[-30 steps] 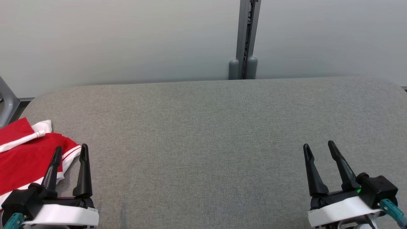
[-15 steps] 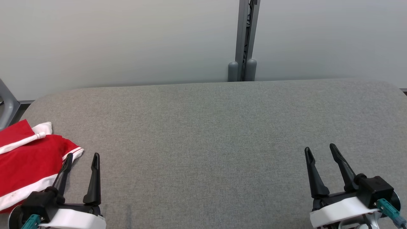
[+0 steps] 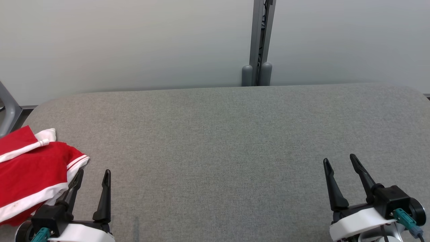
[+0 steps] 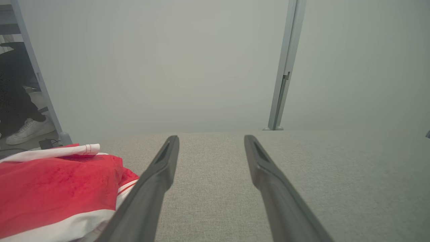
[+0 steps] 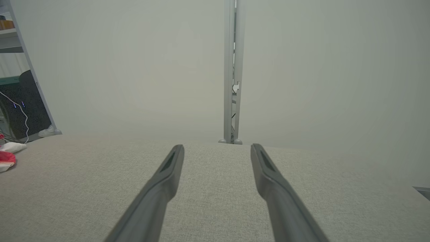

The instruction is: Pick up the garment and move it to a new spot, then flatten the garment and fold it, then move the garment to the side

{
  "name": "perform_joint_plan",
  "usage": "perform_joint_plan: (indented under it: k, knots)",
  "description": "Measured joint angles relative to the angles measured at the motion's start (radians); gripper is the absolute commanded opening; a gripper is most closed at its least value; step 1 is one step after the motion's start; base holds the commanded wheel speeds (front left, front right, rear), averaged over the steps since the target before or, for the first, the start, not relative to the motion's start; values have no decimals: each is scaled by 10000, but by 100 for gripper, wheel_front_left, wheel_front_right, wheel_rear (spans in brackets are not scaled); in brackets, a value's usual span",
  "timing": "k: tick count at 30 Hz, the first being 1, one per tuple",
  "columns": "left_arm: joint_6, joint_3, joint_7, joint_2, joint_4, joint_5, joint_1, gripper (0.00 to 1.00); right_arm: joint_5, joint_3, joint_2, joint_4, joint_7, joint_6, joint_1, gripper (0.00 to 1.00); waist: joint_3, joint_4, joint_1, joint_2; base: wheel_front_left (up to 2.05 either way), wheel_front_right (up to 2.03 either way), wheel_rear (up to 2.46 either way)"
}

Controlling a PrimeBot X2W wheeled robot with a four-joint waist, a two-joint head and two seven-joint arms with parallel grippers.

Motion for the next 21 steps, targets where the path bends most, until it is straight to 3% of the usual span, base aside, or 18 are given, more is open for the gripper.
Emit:
perform_joint_plan:
  k: [21]
  knots:
    - [35, 236, 0, -69, 247, 150, -142, 100, -140, -52, 2, -100, 0, 0, -105, 100, 44, 45, 0, 0, 0, 0, 0]
